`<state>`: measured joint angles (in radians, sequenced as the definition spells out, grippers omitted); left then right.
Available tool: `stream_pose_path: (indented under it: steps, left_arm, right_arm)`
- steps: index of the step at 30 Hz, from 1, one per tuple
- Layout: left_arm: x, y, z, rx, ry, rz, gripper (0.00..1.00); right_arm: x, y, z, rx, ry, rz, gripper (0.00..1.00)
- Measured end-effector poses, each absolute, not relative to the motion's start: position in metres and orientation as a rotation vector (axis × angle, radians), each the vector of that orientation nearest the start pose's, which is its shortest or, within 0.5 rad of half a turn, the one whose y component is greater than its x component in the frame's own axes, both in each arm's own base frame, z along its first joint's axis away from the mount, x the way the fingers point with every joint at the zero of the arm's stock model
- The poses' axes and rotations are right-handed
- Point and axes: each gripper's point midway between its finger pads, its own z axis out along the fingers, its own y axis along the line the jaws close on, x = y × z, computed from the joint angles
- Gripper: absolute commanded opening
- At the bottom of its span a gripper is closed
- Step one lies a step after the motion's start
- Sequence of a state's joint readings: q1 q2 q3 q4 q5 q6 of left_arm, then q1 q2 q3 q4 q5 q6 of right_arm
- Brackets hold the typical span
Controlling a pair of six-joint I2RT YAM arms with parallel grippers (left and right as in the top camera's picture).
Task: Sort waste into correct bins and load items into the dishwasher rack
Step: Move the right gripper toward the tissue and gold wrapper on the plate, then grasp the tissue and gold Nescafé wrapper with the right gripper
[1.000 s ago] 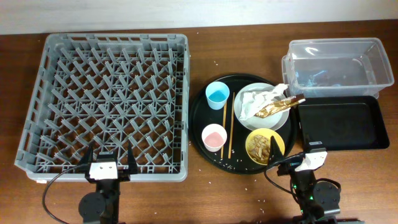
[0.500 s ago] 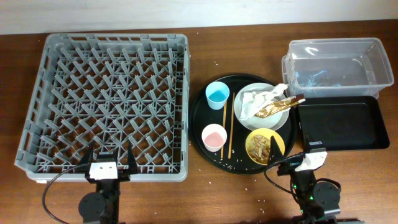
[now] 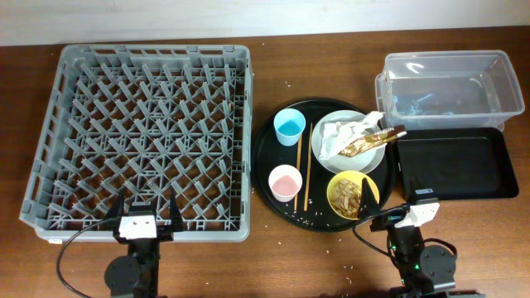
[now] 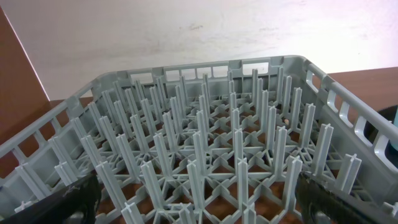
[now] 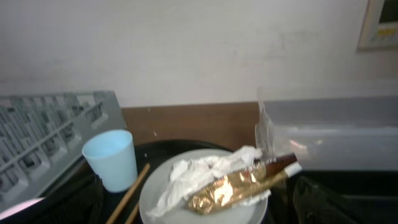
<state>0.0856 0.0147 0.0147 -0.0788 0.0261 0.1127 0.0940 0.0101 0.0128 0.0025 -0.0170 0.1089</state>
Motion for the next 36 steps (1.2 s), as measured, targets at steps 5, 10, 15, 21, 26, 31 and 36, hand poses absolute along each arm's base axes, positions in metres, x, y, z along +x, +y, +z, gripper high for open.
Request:
stream_pose_path:
  steps: [5,10,15,21,26,31,36]
  left_arm:
    - [0.246,0.017,0.158,0.043,1.651,0.130,0.99]
    - [0.246,0.017,0.158,0.043,1.651,0.130,0.99]
    - [0.246,0.017,0.158,0.043,1.651,0.130,0.99]
    - [0.246,0.017,0.158,0.043,1.651,0.130,0.99]
    - [0.246,0.017,0.158,0.042,1.651,0.130,0.99]
    - [0.246,0.017,0.158,0.042,1.649,0.130,0.99]
    - [0.246,0.017,0.158,0.042,1.650,0.130,0.99]
  right_arm:
    - [0.245,0.026,0.188,-0.003,1.527,0.175,0.99]
    - [0.245,0.026,0.191,-0.003,1.519,0.175,0.98]
    - [0.239,0.027,0.217,-0.011,1.476,0.183,0.98]
    - [0.233,0.031,0.251,-0.034,1.481,0.202,0.99]
    - [0.242,0.035,0.271,-0.045,1.602,0.210,0.98]
    - [0.272,0.038,0.285,-0.040,1.877,0.206,0.99]
    - [0.327,0.054,0.281,-0.071,2.066,0.260,0.99]
